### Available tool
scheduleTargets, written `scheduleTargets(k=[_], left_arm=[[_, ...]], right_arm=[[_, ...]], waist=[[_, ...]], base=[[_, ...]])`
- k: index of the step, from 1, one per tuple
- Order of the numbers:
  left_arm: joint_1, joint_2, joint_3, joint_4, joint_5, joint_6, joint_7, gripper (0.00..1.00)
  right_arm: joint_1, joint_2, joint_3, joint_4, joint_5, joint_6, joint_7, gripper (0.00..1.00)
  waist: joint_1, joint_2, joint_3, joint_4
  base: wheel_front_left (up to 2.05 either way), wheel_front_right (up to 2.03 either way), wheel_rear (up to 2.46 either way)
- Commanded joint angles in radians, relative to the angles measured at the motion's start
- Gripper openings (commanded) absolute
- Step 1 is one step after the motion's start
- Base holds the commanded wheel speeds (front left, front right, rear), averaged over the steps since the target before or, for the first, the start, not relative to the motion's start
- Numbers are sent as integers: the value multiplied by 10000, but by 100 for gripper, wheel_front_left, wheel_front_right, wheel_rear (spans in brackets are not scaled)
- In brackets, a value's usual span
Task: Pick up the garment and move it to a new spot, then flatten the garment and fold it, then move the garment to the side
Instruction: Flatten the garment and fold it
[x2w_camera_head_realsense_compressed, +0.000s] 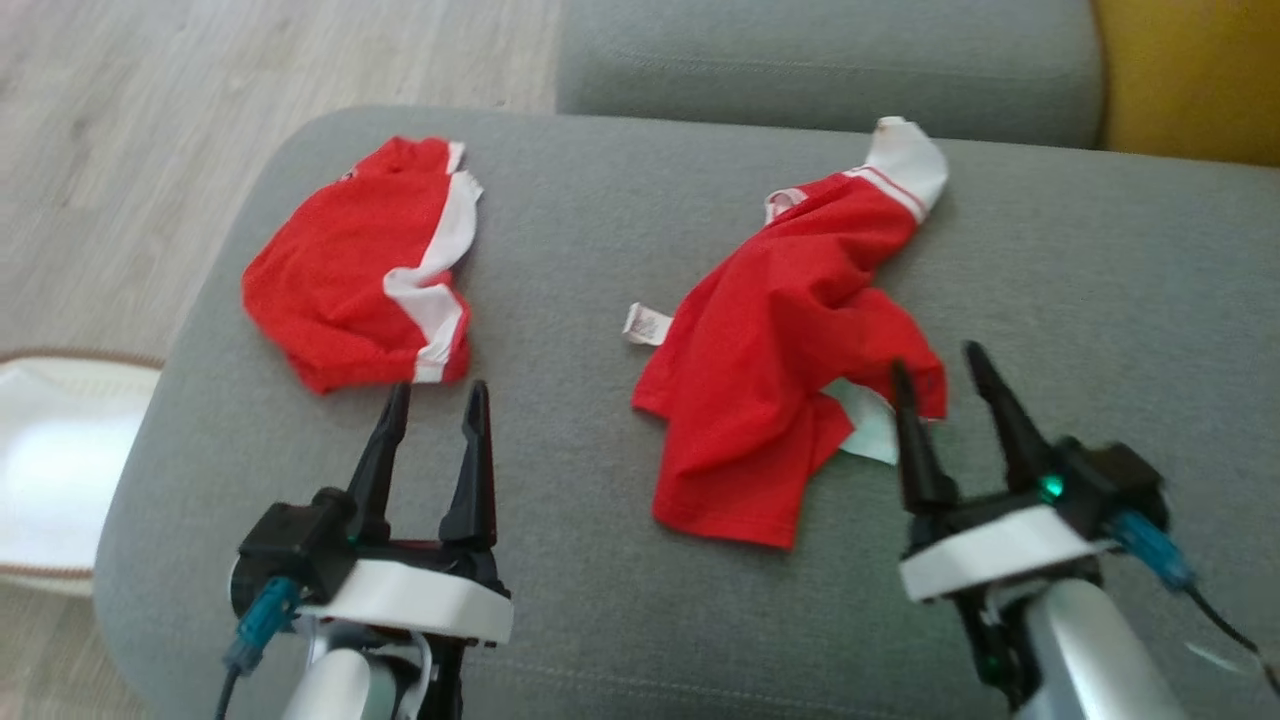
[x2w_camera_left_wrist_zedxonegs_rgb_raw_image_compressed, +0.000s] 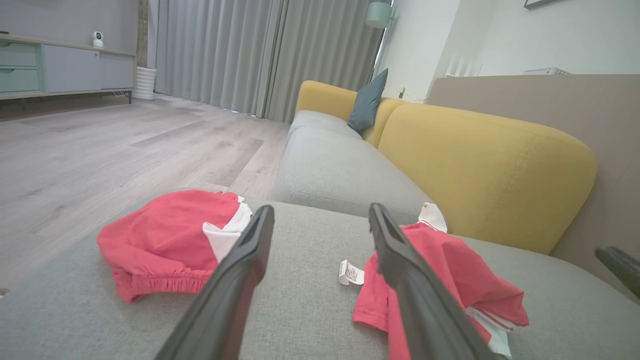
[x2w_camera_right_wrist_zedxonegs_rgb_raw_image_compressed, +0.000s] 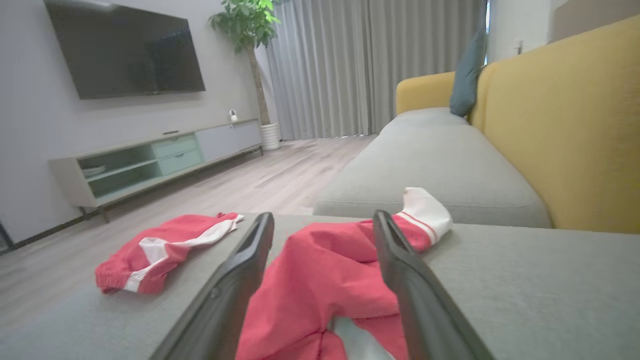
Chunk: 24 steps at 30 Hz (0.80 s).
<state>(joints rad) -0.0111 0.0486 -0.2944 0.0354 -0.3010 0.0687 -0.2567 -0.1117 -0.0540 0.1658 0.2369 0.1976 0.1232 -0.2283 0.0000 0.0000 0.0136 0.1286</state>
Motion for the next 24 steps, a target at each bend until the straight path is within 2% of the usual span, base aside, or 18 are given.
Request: scheduleTargets(k=[1, 7, 13, 18, 24], left_arm=[[-571, 16, 219, -329, -37, -35, -51, 100], [-794, 16, -79, -242, -226, -39, -51, 100], [-1079, 16, -322, -131, -386, -54, -51, 100], [-1242, 16, -554, -112, -543, 10, -51, 100], [-1318, 16, -690, -125, -710, 102, -51, 100]], right_arm=[[-713, 36, 487, -373, -164, 75, 159, 100], [-1707, 37, 1910, 412, -505, 75, 1286, 100], [-3025, 37, 2941, 2298, -621, 75, 2438, 100], [-3977, 37, 3001, 3847, -803, 75, 2715, 100], [-4888, -26, 2569, 5470, -1395, 75, 3066, 100]], waist=[[0, 0, 218, 264], [0, 0, 750, 986], [0, 0, 1222, 1746], [0, 0, 1523, 2318], [0, 0, 1799, 2752]], base=[[0, 0, 0], [0, 0, 0], [0, 0, 0], [0, 0, 0], [0, 0, 0]])
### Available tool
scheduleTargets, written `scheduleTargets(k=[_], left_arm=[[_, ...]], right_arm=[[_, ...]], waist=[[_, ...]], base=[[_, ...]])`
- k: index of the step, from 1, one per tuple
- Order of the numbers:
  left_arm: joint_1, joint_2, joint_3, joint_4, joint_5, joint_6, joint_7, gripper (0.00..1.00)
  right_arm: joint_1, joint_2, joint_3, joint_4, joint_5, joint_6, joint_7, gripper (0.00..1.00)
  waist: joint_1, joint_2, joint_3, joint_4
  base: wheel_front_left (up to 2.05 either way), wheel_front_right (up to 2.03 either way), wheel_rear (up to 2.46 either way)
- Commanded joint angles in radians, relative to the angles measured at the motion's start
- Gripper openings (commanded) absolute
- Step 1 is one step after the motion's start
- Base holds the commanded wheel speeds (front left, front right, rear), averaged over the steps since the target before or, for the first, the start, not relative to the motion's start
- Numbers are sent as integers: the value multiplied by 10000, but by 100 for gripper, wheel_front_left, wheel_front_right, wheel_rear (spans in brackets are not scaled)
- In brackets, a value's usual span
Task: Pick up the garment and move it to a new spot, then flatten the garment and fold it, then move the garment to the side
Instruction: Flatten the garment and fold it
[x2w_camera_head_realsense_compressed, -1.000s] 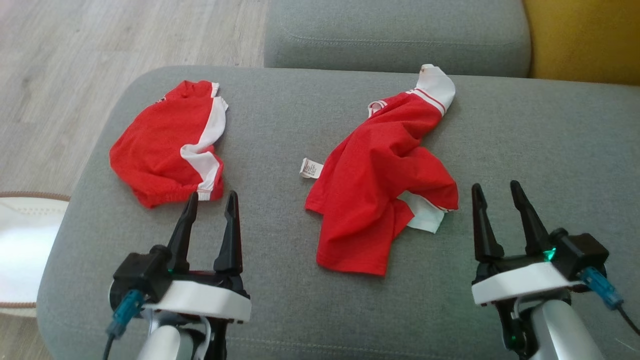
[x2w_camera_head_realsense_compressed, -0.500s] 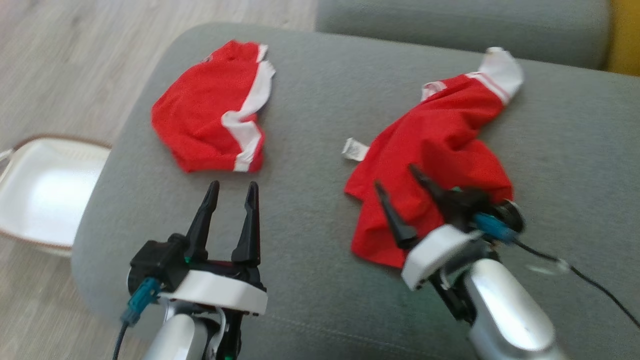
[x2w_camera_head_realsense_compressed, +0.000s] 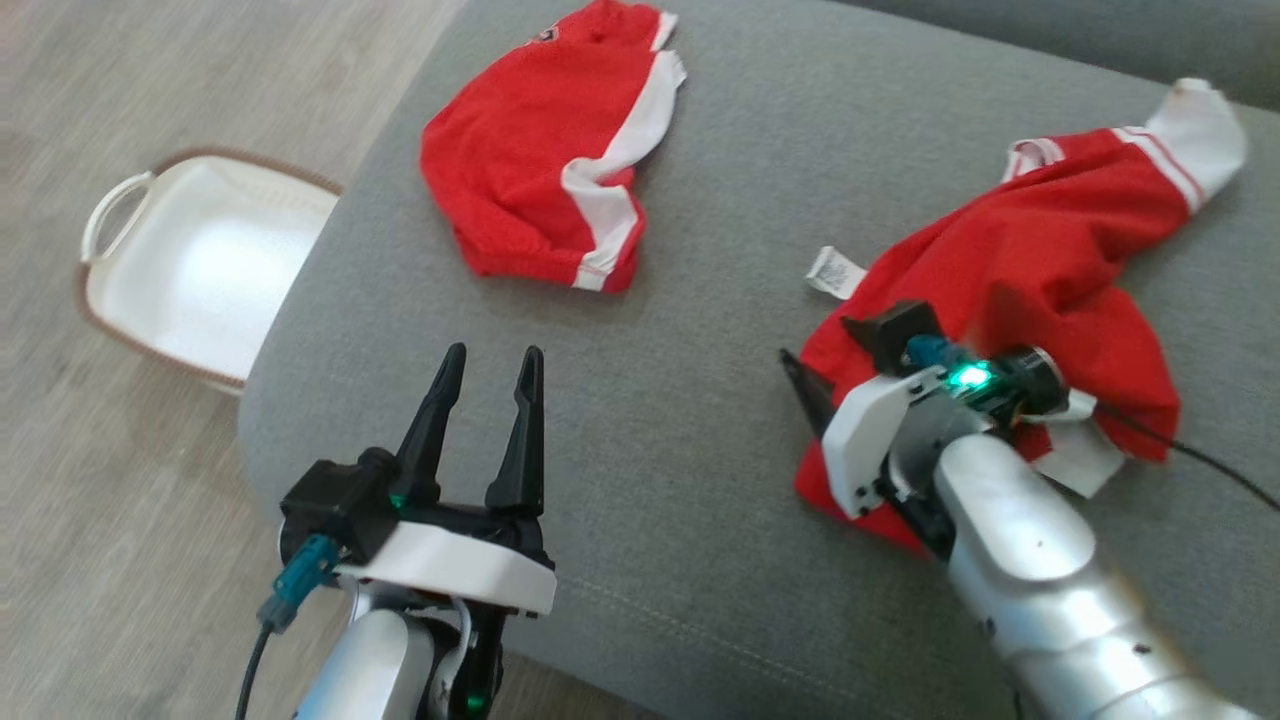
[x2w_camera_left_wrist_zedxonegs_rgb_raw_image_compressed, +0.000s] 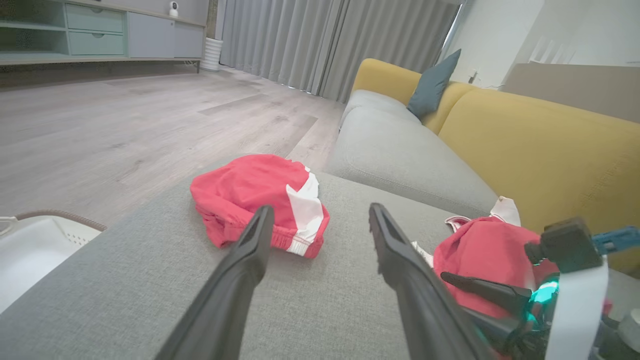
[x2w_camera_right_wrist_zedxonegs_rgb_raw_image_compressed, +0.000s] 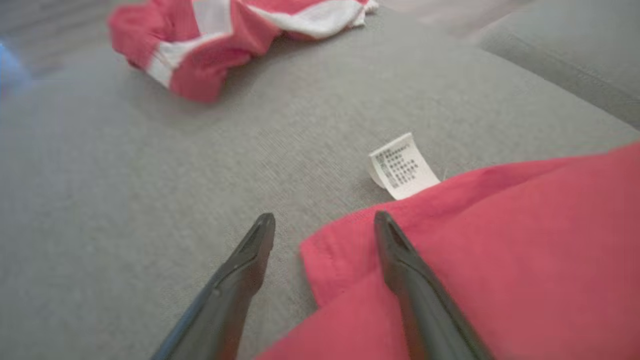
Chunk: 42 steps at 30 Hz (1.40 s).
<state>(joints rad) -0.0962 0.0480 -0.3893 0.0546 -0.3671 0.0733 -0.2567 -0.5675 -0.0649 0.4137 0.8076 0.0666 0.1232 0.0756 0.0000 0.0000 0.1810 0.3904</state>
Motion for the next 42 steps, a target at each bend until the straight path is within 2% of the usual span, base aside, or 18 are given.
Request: scheduleTargets(k=[1, 5, 14, 15, 16, 24, 31, 35, 38, 39, 42], left_arm=[[-473, 22, 251, -319, -70, 68, -51, 100], [-473, 22, 219, -324, -121, 103, -51, 100], [-573, 22, 181, -363, -202, 155, -51, 100], [-586, 22, 187, -364, -203, 157, -51, 100], [-598, 22, 195, -361, -203, 156, -51, 100], [-578, 22, 349, -265, -71, 124, -51, 100], [-403, 22, 630, -215, 197, 54, -51, 100], [-230, 22, 811, -222, 322, 17, -51, 100], [-93, 22, 894, -247, 395, -11, -51, 100], [-36, 22, 882, -247, 449, -49, -51, 100], [-30, 22, 839, -252, 499, -90, -51, 100]], right_arm=[[-447, 63, 4, -3, -243, 75, 121, 100], [-776, 61, -389, 722, -811, 75, 391, 100], [-963, 125, -545, 1545, -1047, 75, 665, 100], [-982, 130, -507, 1616, -1014, 75, 680, 55], [-996, 134, -431, 1661, -983, 75, 650, 0], [-1048, 144, -97, 1250, -103, 75, -441, 0], [-614, 145, 26, -157, 1416, 75, -1097, 0], [-281, 89, -626, -1196, 1958, 75, -1100, 0], [-2, -188, -1272, -2098, 2005, 75, -848, 0], [182, -452, -1813, -2717, 1958, 75, -576, 0], [426, -858, -2858, -3539, 1836, 75, -47, 0]], waist=[[0, 0, 150, 172], [0, 0, 204, 259], [0, 0, 348, 262], [0, 0, 366, 248], [0, 0, 380, 230], [0, 0, 192, -232], [0, 0, -356, -1233], [0, 0, -671, -1951], [0, 0, -799, -2483], [0, 0, -852, -2783], [0, 0, -861, -3124]], base=[[0, 0, 0], [0, 0, 0], [0, 0, 0], [0, 0, 0], [0, 0, 0], [0, 0, 0], [0, 0, 0], [0, 0, 0], [0, 0, 0], [0, 0, 0], [0, 0, 0]])
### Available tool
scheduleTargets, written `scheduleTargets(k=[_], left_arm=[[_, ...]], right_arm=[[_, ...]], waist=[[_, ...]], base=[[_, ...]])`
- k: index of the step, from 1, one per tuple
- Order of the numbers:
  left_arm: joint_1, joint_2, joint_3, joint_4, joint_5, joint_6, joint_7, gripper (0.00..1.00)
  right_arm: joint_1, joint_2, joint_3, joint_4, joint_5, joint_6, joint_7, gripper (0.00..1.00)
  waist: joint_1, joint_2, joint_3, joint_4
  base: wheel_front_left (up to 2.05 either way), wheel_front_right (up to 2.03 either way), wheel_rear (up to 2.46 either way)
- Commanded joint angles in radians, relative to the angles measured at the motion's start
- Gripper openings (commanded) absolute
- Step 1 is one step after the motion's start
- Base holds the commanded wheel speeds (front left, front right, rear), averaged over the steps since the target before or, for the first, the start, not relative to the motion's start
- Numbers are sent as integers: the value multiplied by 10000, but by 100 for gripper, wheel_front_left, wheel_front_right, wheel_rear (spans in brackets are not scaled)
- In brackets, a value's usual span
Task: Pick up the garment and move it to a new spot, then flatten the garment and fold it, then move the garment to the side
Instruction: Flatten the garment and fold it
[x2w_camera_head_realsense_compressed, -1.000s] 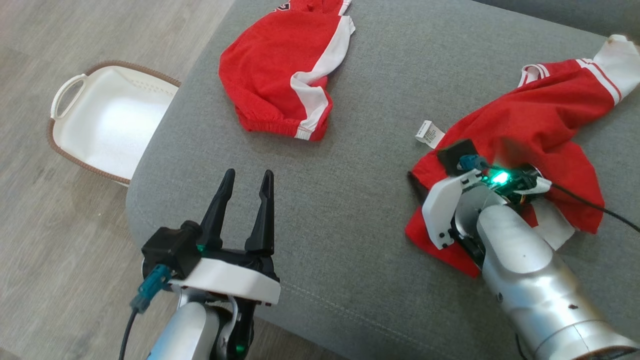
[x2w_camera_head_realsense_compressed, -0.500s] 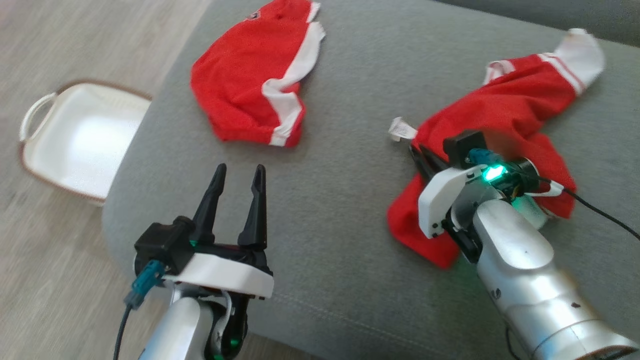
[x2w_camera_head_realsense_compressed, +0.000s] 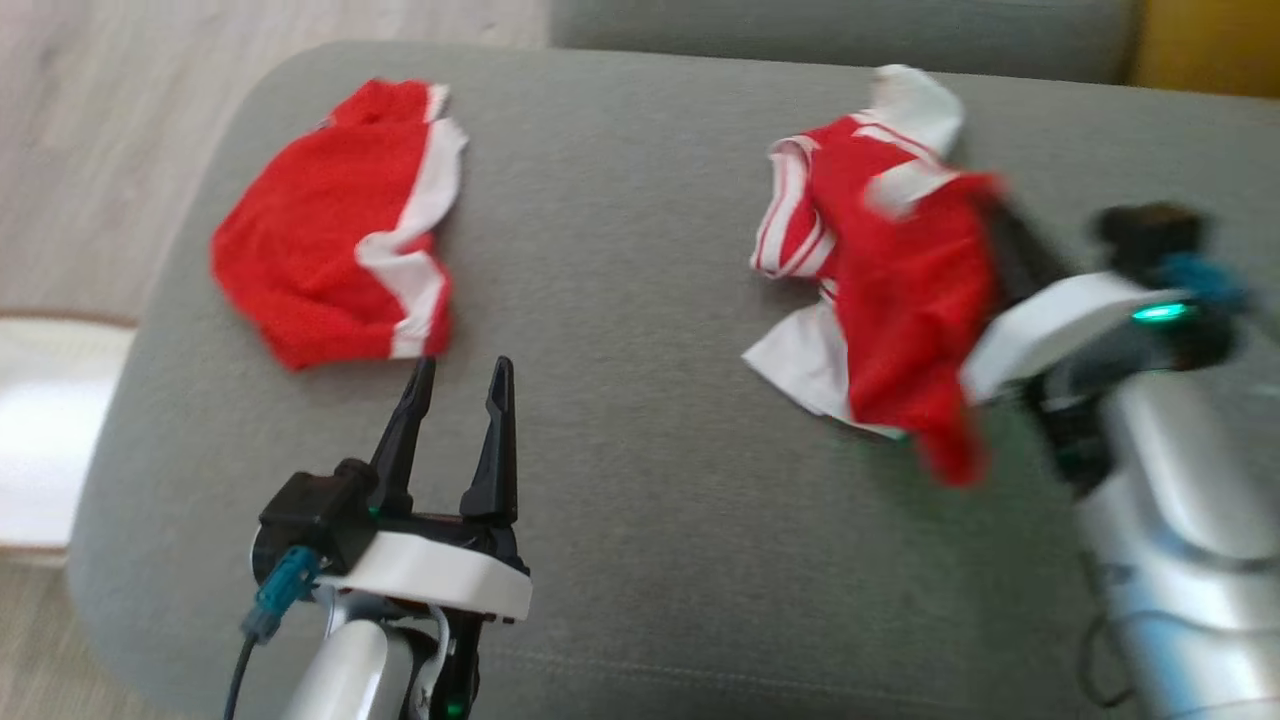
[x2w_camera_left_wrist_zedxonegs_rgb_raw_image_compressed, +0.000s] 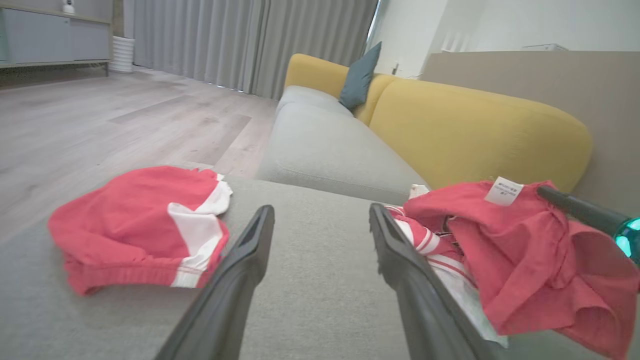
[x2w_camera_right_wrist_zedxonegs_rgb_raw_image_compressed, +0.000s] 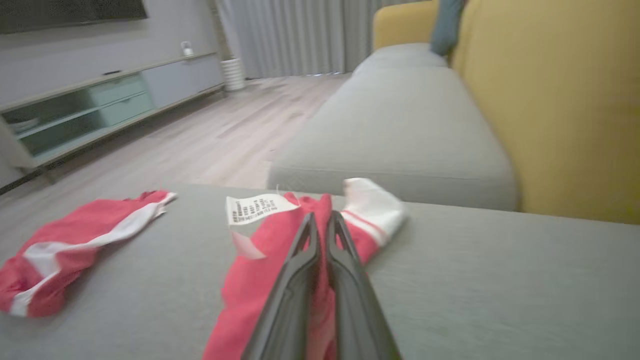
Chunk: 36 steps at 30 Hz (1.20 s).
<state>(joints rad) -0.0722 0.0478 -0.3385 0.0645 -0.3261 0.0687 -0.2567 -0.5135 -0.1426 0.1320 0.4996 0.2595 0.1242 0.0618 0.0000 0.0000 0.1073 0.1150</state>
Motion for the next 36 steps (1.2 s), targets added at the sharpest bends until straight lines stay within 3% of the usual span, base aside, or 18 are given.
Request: scheduleTargets(k=[1, 5, 10, 14, 20, 21, 22, 23, 30, 36], left_arm=[[-284, 24, 312, -360, 99, -51, -51, 100], [-394, 24, 266, -384, 147, -78, -51, 100], [-519, 24, 241, -348, 226, -165, -51, 100], [-693, 24, 225, -323, 229, -231, -51, 100], [-818, 24, 258, -268, 242, -280, -51, 100], [-835, 24, 262, -256, 245, -287, -51, 100], [-852, 24, 262, -244, 246, -292, -51, 100], [-870, 24, 261, -236, 244, -293, -51, 100], [-813, 24, 295, -223, 215, -223, -51, 100], [-663, 24, 367, -256, 206, -149, -51, 100]], right_arm=[[-40, -205, -409, -670, -139, 65, 313, 0], [68, -719, -1790, -1103, -363, 65, 1136, 0], [-194, -1327, -2458, -829, -1043, 65, 1420, 0], [-718, -1770, -3142, 23, -1973, 65, 1275, 0], [-1779, -1908, -4087, 1264, -3389, 65, 134, 0], [-1946, -1919, -4286, 1395, -3742, 65, -99, 6], [-2106, -1889, -4471, 1498, -4073, 65, -350, 65], [-2259, -1810, -4724, 1610, -4349, 65, -561, 100], [-2521, -853, -4968, 2063, -5333, 65, -1975, 100], [-1788, 204, -4212, 1887, -4766, 65, -2849, 100]], waist=[[0, 0, -107, -451], [0, 0, 51, -652], [0, 0, 317, -711], [0, 0, 557, -640], [0, 0, 737, -601], [0, 0, 746, -604], [0, 0, 753, -606], [0, 0, 751, -606], [0, 0, 509, -743], [0, 0, 162, -984]], base=[[0, 0, 0], [0, 0, 0], [0, 0, 0], [0, 0, 0], [0, 0, 0], [0, 0, 0], [0, 0, 0], [0, 0, 0], [0, 0, 0], [0, 0, 0]])
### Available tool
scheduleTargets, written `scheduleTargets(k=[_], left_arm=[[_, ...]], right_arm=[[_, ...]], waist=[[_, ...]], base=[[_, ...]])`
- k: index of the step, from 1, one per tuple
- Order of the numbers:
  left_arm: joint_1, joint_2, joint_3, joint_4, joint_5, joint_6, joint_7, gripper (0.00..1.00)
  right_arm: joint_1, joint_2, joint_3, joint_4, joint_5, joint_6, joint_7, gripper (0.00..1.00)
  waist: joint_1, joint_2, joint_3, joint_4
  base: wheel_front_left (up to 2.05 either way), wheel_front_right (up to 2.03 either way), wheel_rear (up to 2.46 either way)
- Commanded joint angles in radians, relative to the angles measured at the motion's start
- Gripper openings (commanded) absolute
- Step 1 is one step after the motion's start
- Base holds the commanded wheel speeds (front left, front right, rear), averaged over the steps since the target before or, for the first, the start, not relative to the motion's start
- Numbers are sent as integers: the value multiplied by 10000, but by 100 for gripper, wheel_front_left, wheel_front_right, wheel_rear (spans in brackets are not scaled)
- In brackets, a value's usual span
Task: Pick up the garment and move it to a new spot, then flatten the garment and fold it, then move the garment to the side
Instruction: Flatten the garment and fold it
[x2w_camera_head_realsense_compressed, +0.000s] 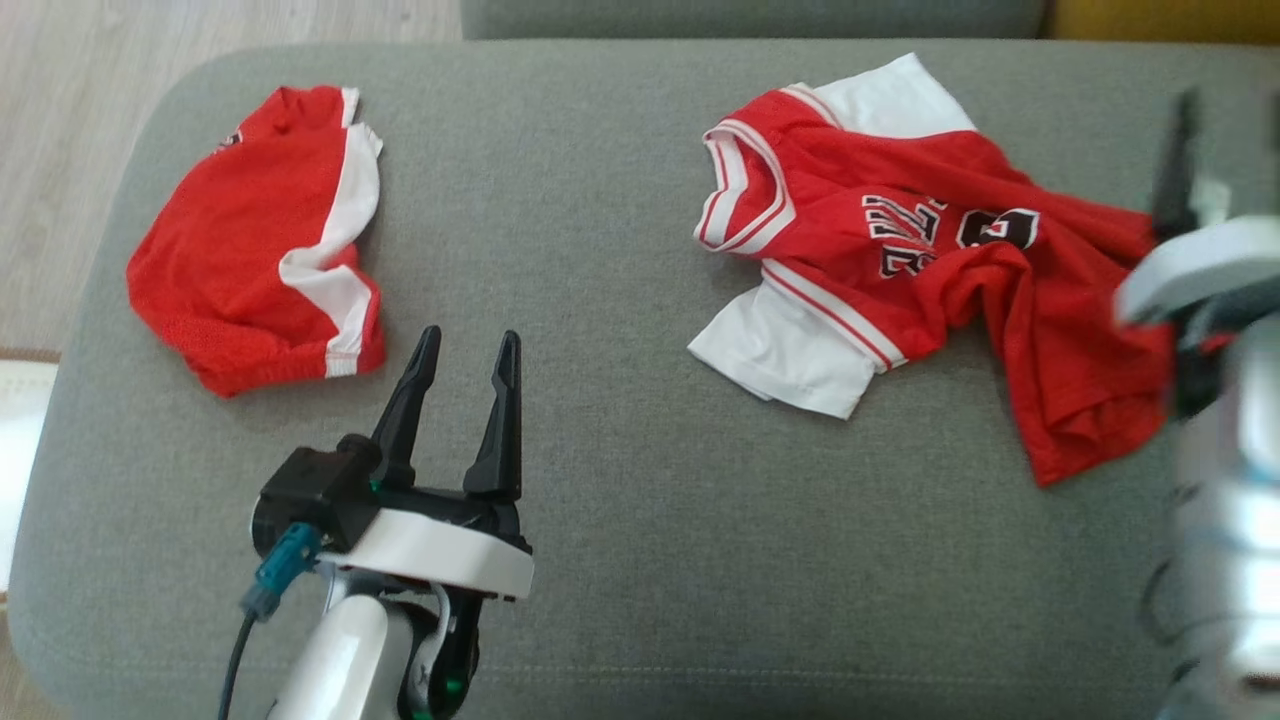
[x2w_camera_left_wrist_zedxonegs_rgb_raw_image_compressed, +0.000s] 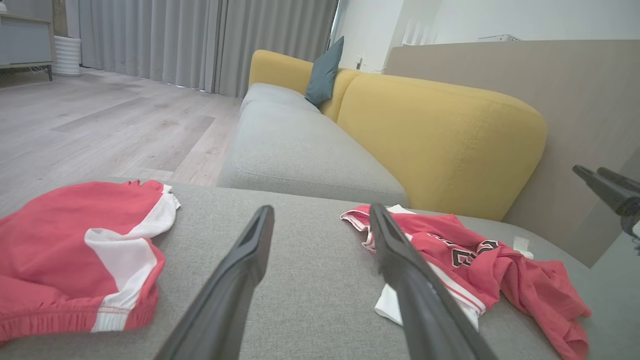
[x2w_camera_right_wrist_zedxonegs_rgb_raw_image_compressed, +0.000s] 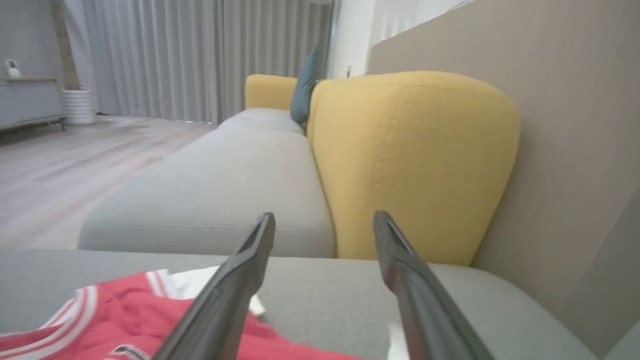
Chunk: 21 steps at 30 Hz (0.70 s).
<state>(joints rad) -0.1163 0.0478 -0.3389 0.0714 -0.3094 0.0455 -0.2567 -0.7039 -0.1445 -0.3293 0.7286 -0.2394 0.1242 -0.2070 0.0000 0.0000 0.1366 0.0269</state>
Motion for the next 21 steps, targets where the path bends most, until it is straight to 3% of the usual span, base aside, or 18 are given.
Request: scheduleTargets(k=[1, 6, 15, 21], left_arm=[[-197, 24, 383, -333, 43, 90, -51, 100], [-88, 24, 456, -411, 13, 148, -51, 100], [40, 24, 463, -443, 27, 170, -51, 100], [48, 24, 459, -363, 74, 118, -51, 100]], right_arm=[[328, 373, 594, -553, 438, 65, -235, 100], [1827, 856, 1855, -1771, 1804, 65, -418, 100], [5250, 939, 3727, -4312, 4678, 65, -502, 100], [6002, 940, 3989, -4877, 4993, 65, -513, 100]], waist=[[0, 0, -198, -153], [0, 0, -454, -430], [0, 0, -765, -821], [0, 0, -643, -1067]], base=[[0, 0, 0], [0, 0, 0], [0, 0, 0], [0, 0, 0]])
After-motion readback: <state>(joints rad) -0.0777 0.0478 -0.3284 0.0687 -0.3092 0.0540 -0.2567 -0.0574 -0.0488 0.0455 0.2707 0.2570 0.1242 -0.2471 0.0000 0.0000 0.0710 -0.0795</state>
